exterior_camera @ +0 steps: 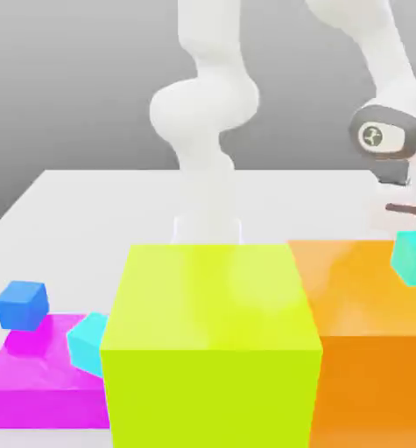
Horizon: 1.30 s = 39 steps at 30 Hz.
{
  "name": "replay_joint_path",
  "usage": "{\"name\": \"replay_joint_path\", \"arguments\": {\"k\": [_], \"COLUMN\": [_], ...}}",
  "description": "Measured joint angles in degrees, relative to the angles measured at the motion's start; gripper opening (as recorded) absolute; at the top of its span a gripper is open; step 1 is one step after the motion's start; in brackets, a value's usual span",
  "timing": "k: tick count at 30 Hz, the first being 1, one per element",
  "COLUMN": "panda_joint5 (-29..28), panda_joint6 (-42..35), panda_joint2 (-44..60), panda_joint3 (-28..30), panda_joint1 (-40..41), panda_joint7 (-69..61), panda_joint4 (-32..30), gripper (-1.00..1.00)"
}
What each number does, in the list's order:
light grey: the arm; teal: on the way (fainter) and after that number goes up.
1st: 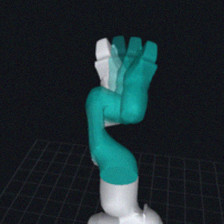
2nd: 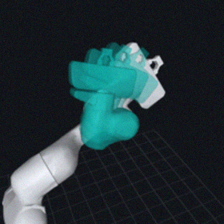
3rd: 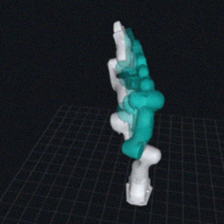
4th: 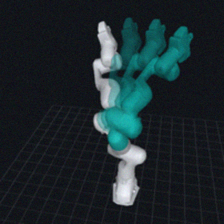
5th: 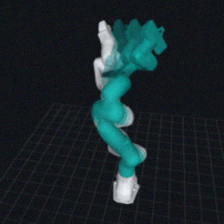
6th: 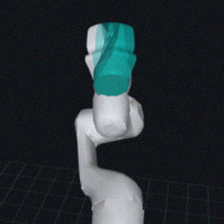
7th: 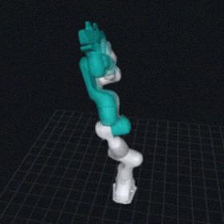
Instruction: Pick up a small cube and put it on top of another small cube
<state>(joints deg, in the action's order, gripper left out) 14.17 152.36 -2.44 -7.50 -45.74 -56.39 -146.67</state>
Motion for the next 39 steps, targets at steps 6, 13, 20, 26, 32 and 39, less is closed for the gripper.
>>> {"name": "replay_joint_path", "arguments": {"k": [6, 13, 20, 26, 32, 39], "panda_joint5": [4.7, -1.7, -9.6, -15.5, -16.6, -13.7], "panda_joint6": [-14.8, -19.1, -18.8, -17.3, -11.7, -5.2], "panda_joint2": [-2.2, -4.5, -6.8, -7.9, -4.9, 0.5], "panda_joint3": [6.2, 12.8, 20.7, 27.6, 31.0, 31.3], "panda_joint1": [10.2, 21.5, 31.1, 39.6, 42.6, 42.4], "panda_joint7": [-3.0, -0.9, 1.0, 1.8, -1.7, -4.1], "panda_joint4": [12.1, 12.6, 8.7, 4.5, -0.9, -2.4], "gripper": [-1.00, -1.00, -1.00, -1.00, -1.00, 1.00]}}
